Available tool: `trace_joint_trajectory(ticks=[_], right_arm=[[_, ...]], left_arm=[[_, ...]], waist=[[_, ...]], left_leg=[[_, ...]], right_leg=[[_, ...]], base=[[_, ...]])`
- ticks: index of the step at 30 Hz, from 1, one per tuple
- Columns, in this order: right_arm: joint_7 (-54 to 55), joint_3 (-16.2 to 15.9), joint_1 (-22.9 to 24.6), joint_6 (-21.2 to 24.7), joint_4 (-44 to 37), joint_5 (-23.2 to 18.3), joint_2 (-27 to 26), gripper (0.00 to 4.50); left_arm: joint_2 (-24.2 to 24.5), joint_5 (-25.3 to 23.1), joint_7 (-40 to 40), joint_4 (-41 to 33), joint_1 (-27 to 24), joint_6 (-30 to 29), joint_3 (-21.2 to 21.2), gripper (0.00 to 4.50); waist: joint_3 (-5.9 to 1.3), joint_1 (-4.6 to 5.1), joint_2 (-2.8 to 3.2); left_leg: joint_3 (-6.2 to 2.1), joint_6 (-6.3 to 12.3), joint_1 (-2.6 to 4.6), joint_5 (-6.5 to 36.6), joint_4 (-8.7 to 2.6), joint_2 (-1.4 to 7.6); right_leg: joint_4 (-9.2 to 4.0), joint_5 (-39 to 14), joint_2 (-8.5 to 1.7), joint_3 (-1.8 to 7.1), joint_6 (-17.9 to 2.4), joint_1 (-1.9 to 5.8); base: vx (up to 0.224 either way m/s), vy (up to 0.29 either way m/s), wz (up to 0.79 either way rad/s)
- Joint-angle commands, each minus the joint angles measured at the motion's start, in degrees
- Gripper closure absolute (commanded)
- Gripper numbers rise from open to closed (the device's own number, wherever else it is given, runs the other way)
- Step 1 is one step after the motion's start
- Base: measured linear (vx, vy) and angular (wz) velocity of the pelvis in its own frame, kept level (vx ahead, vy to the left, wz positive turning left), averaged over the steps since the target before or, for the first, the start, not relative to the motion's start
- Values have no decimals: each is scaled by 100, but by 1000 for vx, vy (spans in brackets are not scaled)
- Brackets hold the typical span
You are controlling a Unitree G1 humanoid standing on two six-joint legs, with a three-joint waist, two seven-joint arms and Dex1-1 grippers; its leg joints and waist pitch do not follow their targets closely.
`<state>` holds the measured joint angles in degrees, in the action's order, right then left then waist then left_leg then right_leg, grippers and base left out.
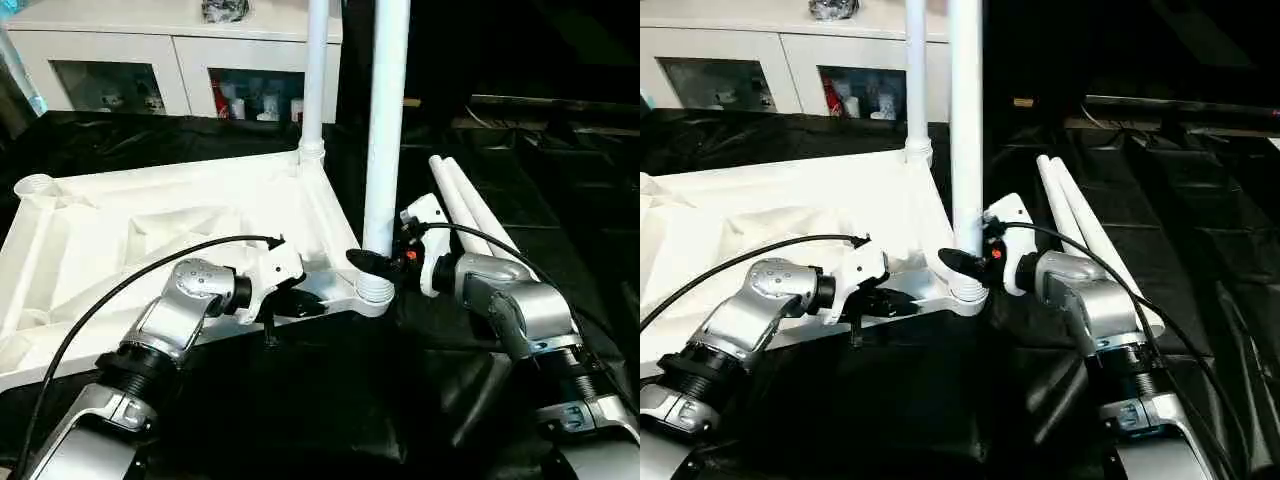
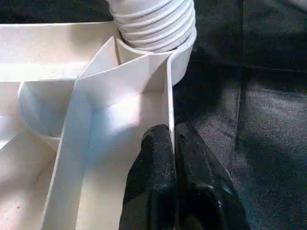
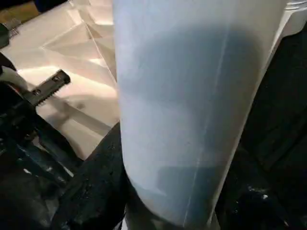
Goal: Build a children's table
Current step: Insert table leg to table base
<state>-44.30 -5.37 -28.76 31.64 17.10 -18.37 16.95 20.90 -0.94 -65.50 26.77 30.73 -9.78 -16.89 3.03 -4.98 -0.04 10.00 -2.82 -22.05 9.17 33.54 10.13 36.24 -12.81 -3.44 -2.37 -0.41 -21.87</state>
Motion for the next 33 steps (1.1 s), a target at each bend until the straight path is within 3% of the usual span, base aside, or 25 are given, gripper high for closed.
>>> trace_joint_trajectory(ticks=[1, 5, 7, 8, 9, 15, 16, 18, 20, 21, 29, 33], right_arm=[[-68, 149, 205, -49, 209, -86, 29, 259], [-35, 377, 404, -255, 318, -197, -64, 259], [-16, 418, 510, -363, 352, -201, -96, 259], [-1, 429, 576, -435, 356, -201, -122, 259], [1, 435, 608, -475, 360, -203, -135, 259], [212, 637, 832, -897, 600, -263, -371, 259], [255, 679, 873, -1002, 681, -260, -426, 259], [304, 750, 963, -1149, 764, -299, -518, 259], [307, 772, 999, -1193, 774, -325, -547, 259], [323, 835, 1109, -1301, 753, -376, -618, 259], [371, 929, 1397, -1889, 671, -325, -757, 259], [392, 679, 1590, -2269, 534, -6, -685, 259]], left_arm=[[-9, 198, -7, 22, -86, 20, 101, 450], [8, 195, 13, 55, -48, -1, 126, 450], [4, 195, 26, 64, -28, -12, 136, 450], [2, 195, 36, 72, -16, -12, 143, 450], [0, 194, 41, 76, -10, -12, 147, 450], [-23, 160, 105, 157, 51, 9, 156, 450], [-21, 158, 106, 157, 55, 8, 157, 450], [-21, 155, 106, 168, 69, 9, 157, 450], [-23, 152, 109, 181, 77, 15, 157, 450], [-29, 147, 123, 204, 98, 23, 161, 450], [-57, 129, 190, 273, 139, 62, 168, 450], [-65, 121, 210, 302, 151, 76, 166, 450]], waist=[[-379, -17, -77], [-373, -22, -34], [-375, -20, -47], [-379, -31, -16], [-378, -23, -37], [-373, -23, -34], [-368, -30, 44], [-359, -9, 1], [-358, -6, 3], [-359, -8, 36], [-352, -10, 26], [-350, -9, 20]], left_leg=[[-69, 204, 110, 845, -341, 300], [-78, 191, 116, 935, -349, 303], [-78, 174, 116, 937, -354, 304], [-81, 170, 121, 940, -351, 306], [-80, 170, 117, 957, -354, 303], [-85, 142, 122, 1086, -366, 305], [-100, 117, 127, 1126, -373, 310], [-96, 65, 133, 1299, -392, 311], [-98, 54, 132, 1327, -398, 312], [-98, 44, 141, 1373, -399, 313], [-104, 59, 134, 1456, -416, 313], [-107, 56, 125, 1470, -423, 316]], right_leg=[[-427, -361, -496, 256, -1247, 227], [-441, -458, -504, 248, -1284, 216], [-439, -447, -495, 246, -1295, 223], [-436, -430, -500, 246, -1297, 219], [-440, -413, -495, 246, -1296, 226], [-463, -633, -506, 244, -1287, 214], [-459, -667, -510, 245, -1289, 202], [-485, -798, -503, 248, -1270, 198], [-490, -840, -506, 250, -1261, 200], [-501, -854, -507, 255, -1253, 192], [-513, -938, -504, 255, -1233, 182], [-522, -976, -504, 261, -1189, 181]], base=[[0, 0, 0], [0, 0, 0], [0, 0, 0], [0, 0, 0], [0, 0, 0], [0, 0, 0], [0, 0, 0], [0, 0, 0], [0, 0, 0], [0, 0, 0], [0, 0, 0], [0, 0, 0]])
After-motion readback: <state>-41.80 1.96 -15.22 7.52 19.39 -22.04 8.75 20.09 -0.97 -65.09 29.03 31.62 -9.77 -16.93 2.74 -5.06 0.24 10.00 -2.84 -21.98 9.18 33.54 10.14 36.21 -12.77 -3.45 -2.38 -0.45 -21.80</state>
